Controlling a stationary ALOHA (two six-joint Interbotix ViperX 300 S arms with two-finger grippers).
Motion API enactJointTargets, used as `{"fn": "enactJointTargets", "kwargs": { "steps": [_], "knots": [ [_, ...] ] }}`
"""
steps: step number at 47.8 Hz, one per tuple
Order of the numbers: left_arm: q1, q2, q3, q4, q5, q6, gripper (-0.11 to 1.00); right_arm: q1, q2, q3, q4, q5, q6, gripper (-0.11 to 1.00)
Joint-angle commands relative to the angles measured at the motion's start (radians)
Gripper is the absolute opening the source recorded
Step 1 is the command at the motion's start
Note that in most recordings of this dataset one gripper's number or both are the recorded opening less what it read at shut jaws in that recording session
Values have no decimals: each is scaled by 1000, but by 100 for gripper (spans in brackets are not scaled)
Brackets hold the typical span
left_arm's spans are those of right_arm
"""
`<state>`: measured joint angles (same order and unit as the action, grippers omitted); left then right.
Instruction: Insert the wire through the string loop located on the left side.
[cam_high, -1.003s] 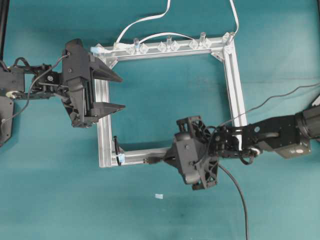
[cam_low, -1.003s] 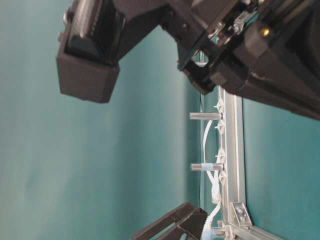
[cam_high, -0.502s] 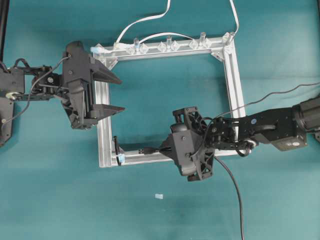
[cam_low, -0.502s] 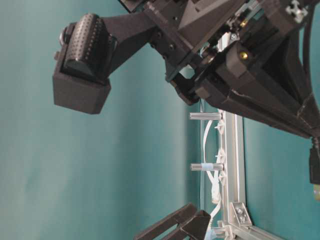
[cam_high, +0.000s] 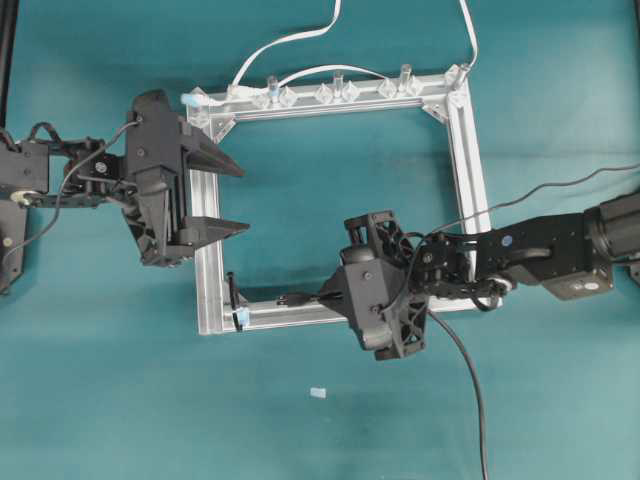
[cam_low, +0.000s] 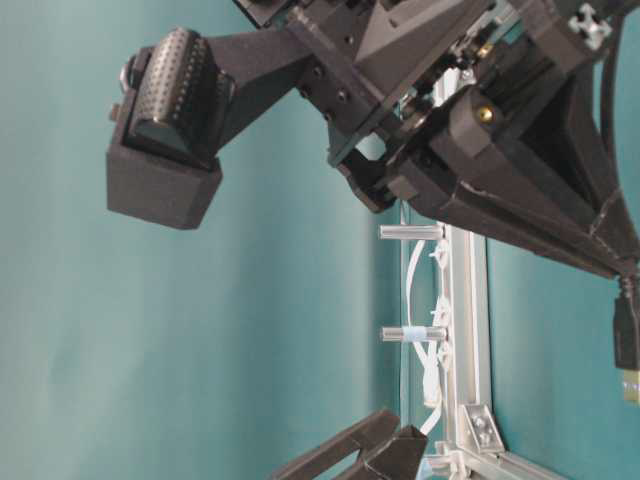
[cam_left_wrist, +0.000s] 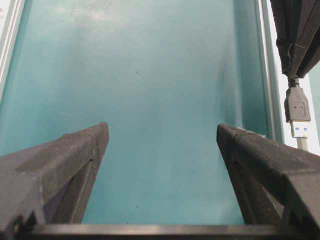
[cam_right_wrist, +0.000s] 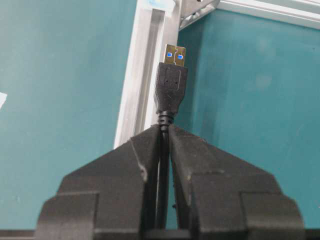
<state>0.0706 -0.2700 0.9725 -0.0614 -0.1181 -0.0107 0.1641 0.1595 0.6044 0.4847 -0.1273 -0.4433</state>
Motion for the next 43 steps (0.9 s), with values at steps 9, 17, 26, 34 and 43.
{"fn": "enactJointTargets", "kwargs": {
  "steps": [9,17,26,34,43],
  "knots": [
    [-6,-15,-15,2,-5,-9,91,-3,-35,-21,-5,-9,-2,10],
    [-8,-34,-11,3,18,-8,91,-3,-35,-23,-5,-11,0,10],
    [-20,-103,8,3,124,-5,91,-3,-35,-23,-5,-12,-2,10],
    [-54,-176,48,3,232,-8,91,-3,-35,-25,-5,-15,-2,10],
    [-78,-250,87,2,307,-9,91,-3,-35,-25,-5,-18,-2,10]
  ]
}}
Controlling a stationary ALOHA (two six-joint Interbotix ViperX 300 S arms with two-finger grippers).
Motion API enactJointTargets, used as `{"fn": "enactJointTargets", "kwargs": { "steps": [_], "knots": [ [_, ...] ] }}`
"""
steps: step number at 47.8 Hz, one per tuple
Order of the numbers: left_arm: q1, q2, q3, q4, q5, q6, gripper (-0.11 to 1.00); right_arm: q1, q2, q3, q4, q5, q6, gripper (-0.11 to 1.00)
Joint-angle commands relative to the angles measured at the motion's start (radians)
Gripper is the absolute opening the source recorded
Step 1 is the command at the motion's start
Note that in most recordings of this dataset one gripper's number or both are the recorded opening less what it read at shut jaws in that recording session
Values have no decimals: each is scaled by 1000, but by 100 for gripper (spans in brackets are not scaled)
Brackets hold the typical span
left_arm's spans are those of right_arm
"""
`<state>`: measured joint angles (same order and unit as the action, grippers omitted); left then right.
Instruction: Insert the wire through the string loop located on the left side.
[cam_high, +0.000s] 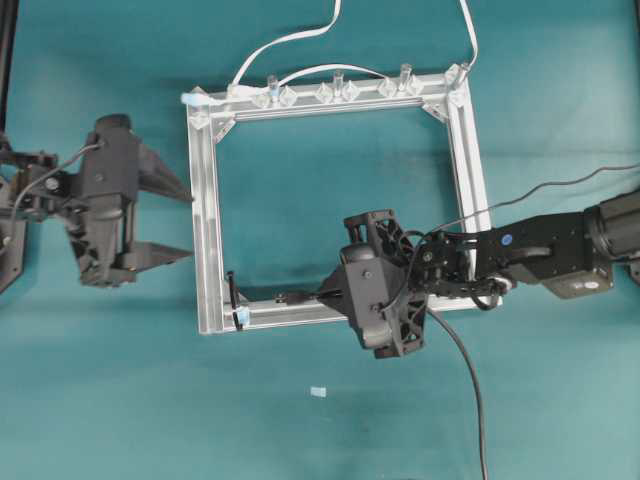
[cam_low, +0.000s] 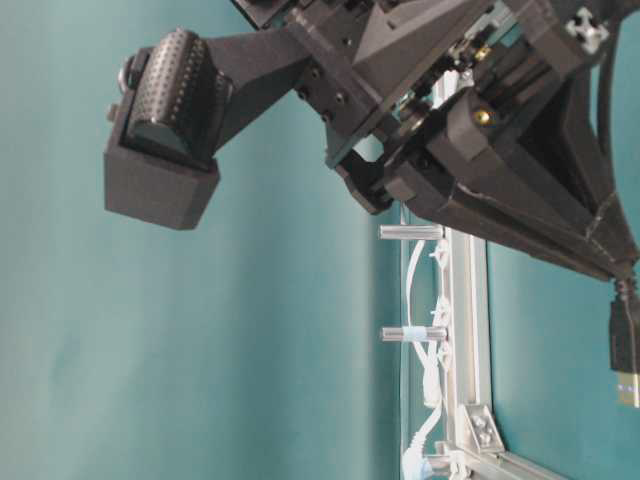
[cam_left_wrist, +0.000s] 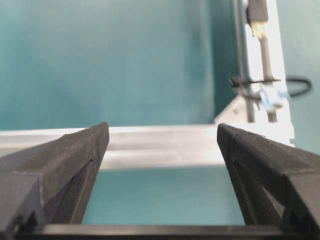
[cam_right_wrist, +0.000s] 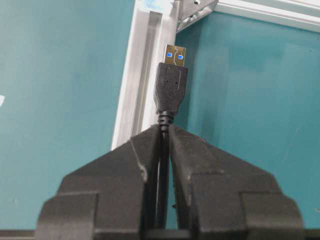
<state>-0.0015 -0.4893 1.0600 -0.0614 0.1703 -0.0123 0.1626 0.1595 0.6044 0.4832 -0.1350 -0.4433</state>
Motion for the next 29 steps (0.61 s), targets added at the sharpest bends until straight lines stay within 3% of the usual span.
{"fn": "enactJointTargets", "kwargs": {
  "steps": [1,29],
  "knots": [
    [-6,-38,3,2,25,-8,91,-3,-35,-25,-3,-11,-2,10],
    [-8,-147,67,0,67,-26,91,-5,-35,-26,-3,-11,-2,10]
  ]
}}
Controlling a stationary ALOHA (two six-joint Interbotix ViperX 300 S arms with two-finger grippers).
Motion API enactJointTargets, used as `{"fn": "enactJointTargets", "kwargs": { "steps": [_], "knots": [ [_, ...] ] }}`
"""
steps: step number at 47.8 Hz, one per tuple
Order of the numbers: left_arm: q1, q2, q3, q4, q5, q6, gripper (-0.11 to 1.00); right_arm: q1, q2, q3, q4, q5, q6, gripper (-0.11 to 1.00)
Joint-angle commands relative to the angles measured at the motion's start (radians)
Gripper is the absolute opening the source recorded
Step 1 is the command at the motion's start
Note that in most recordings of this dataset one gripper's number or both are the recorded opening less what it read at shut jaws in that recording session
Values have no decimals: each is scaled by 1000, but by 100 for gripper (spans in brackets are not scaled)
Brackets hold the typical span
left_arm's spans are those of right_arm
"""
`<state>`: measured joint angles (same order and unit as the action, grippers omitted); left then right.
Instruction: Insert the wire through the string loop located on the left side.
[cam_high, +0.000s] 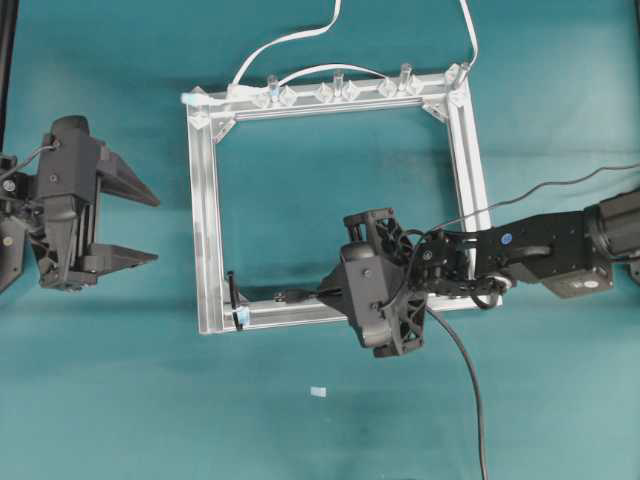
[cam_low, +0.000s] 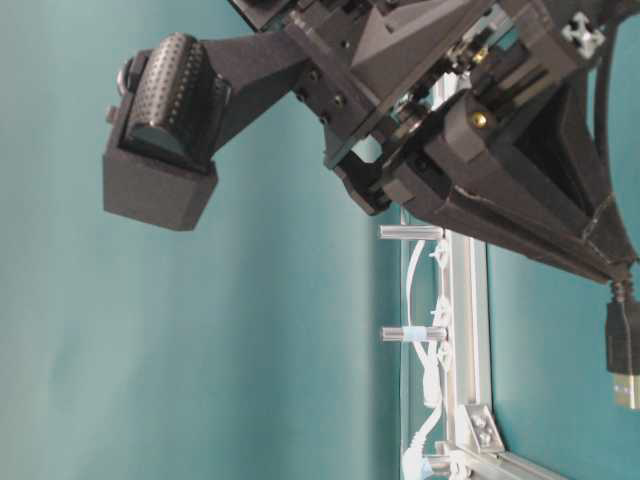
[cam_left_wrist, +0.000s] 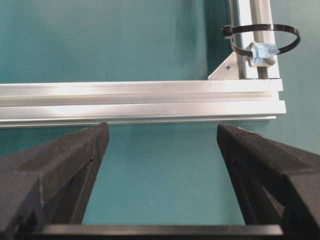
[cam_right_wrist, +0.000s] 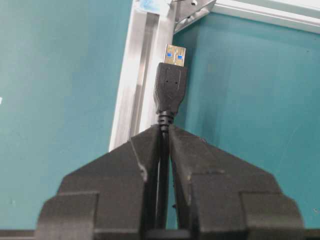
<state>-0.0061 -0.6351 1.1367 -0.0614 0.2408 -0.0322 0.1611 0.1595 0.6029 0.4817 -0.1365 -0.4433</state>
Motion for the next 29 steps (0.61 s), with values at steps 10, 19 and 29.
{"fn": "enactJointTargets", "kwargs": {
  "steps": [10,19,29],
  "knots": [
    [-3,-2,-9,0,-3,-6,91,-5,-37,-26,-2,-9,-2,10],
    [-2,-2,-9,0,-3,-8,91,-5,-35,-32,-2,-9,-2,10],
    [-3,-2,-11,0,-3,-8,91,-11,-20,-54,-2,-9,-2,10]
  ]
}}
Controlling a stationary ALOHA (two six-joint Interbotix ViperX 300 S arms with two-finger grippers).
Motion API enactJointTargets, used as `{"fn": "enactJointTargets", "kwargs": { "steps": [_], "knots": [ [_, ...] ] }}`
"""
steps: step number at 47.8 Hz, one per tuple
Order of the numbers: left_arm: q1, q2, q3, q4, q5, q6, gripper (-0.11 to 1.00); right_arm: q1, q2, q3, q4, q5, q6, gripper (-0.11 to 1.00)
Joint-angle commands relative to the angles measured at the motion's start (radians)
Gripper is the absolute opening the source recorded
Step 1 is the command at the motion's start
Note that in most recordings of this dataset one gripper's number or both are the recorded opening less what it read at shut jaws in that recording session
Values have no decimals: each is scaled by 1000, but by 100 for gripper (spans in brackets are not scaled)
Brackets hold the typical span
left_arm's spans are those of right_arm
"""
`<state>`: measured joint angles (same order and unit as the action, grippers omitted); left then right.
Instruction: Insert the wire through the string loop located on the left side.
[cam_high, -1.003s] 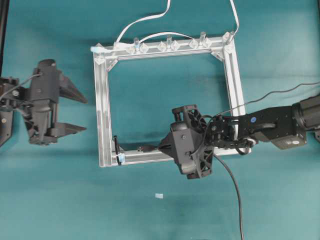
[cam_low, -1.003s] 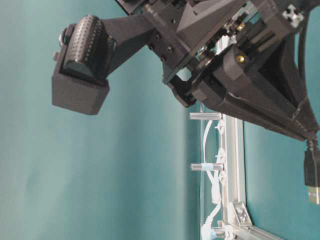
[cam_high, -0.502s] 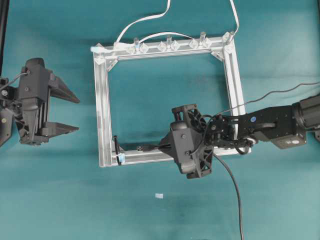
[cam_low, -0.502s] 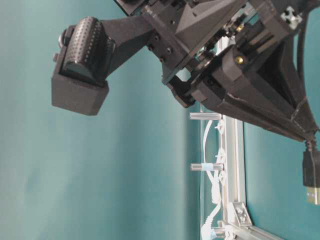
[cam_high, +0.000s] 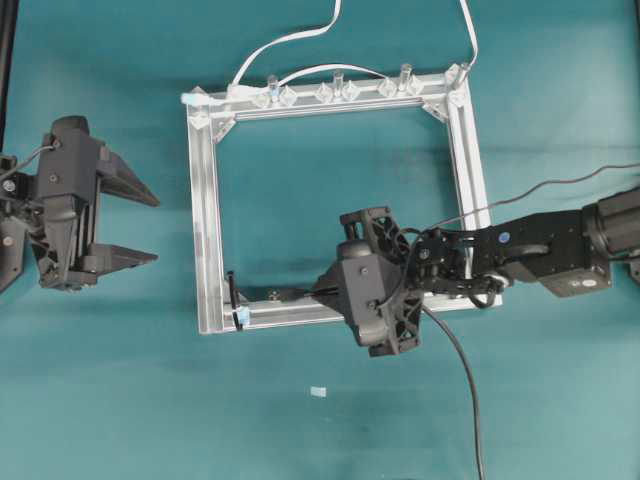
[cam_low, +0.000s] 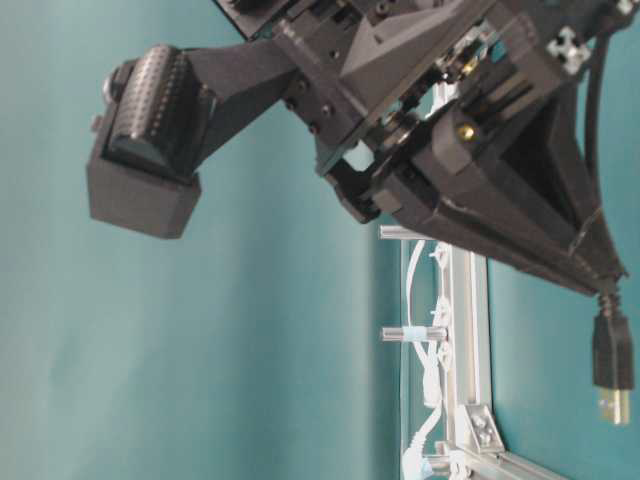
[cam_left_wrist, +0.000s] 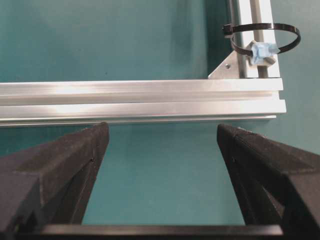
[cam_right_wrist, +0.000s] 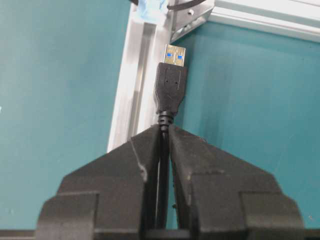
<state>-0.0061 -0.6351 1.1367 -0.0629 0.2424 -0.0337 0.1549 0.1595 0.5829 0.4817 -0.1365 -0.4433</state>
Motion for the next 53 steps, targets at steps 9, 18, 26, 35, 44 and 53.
{"fn": "enactJointTargets", "kwargs": {
  "steps": [9,18,26,35,44,53],
  "knots": [
    [-5,-2,-9,2,-5,-5,91,-14,18,-87,-5,-9,-2,10],
    [-5,-3,-9,2,-5,-5,91,-15,61,-147,-23,-5,-2,10],
    [-5,-3,-2,2,-5,-3,91,-15,97,-196,-23,0,-2,10],
    [-15,-5,8,2,-5,-2,91,-15,124,-233,-23,15,-2,10],
    [-31,-5,15,2,-5,-2,91,-15,147,-264,-23,25,0,10],
    [-41,-5,20,2,-5,-2,91,-14,169,-291,-23,32,0,10]
  ]
}}
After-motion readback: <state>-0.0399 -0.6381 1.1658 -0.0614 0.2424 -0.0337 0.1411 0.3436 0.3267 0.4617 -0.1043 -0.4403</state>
